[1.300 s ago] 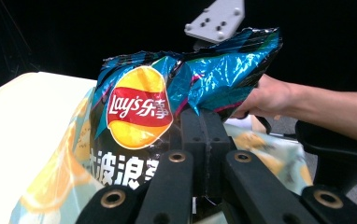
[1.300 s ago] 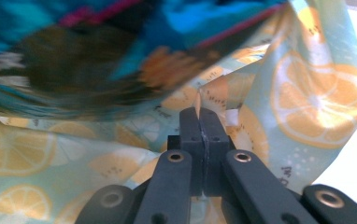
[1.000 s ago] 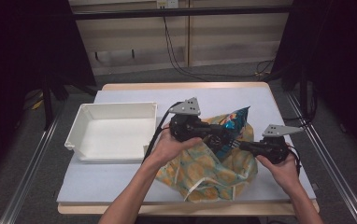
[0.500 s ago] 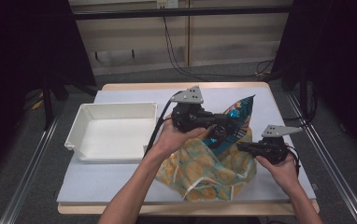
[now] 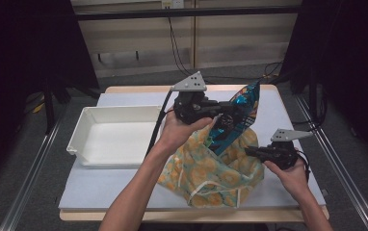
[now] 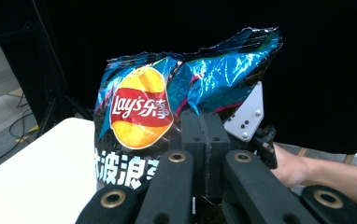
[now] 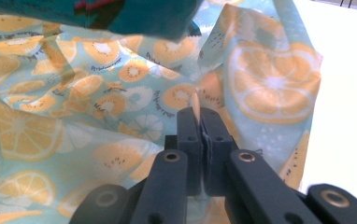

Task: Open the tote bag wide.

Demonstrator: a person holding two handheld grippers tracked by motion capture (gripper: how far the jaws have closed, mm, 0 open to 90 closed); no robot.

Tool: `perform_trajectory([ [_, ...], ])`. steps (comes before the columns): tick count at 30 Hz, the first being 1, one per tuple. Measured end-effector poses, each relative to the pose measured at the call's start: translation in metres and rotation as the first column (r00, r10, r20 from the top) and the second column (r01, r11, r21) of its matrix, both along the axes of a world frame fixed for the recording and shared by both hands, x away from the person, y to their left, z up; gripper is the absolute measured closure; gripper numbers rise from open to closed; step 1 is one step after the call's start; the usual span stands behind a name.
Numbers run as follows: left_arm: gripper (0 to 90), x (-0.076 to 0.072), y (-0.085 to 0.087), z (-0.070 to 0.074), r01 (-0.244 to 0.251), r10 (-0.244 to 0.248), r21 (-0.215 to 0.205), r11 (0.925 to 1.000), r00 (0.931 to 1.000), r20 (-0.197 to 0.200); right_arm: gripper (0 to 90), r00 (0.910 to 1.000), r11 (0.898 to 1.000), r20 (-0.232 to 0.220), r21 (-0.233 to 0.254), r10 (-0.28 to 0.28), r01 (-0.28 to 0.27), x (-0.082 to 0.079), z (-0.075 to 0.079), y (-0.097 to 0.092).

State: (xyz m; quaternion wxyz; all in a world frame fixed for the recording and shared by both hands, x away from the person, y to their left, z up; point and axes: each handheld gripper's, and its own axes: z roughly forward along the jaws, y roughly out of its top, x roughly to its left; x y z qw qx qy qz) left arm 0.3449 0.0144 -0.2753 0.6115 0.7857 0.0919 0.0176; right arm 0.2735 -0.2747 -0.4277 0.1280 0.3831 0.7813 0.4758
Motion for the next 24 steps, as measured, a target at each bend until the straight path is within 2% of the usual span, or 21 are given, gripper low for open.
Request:
perform_trajectory([
  [4,90.0,0.002,0.004,0.006,0.009,-0.009,-0.024,0.9997,0.9999,-0.005,88.3,0.9999,1.000,-0.002,0.000,0.010,-0.010,-0.001,0.000,0.001],
  [12,90.0,0.003,0.012,0.022,-0.005,0.006,-0.038,0.9993,0.9998,0.021,87.8,0.9999,1.000,0.004,0.010,0.012,-0.012,-0.002,0.001,0.000],
  [14,90.0,0.003,0.014,0.027,0.013,-0.012,-0.062,0.9980,0.9998,0.017,88.0,0.9999,1.000,0.002,0.004,0.014,-0.014,-0.002,0.001,0.000],
  [17,90.0,0.002,0.017,0.038,-0.004,0.006,-0.034,0.9994,0.9984,0.057,88.0,0.9999,1.000,0.002,0.001,0.016,-0.016,-0.002,0.001,0.001],
  [18,90.0,0.002,0.019,0.041,-0.013,0.015,-0.039,0.9991,0.9979,0.063,88.1,0.9999,1.000,0.000,0.003,0.017,-0.017,-0.002,0.001,0.001],
  [23,90.0,0.004,0.032,0.045,-0.028,0.032,-0.073,0.9970,0.9982,0.052,87.7,0.9998,1.000,0.006,-0.002,0.016,-0.016,-0.003,0.002,0.001],
  [24,90.0,0.005,0.035,0.044,-0.039,0.042,-0.065,0.9971,0.9978,0.051,87.6,0.9998,1.000,0.006,-0.001,0.016,-0.016,-0.003,0.002,0.001],
])
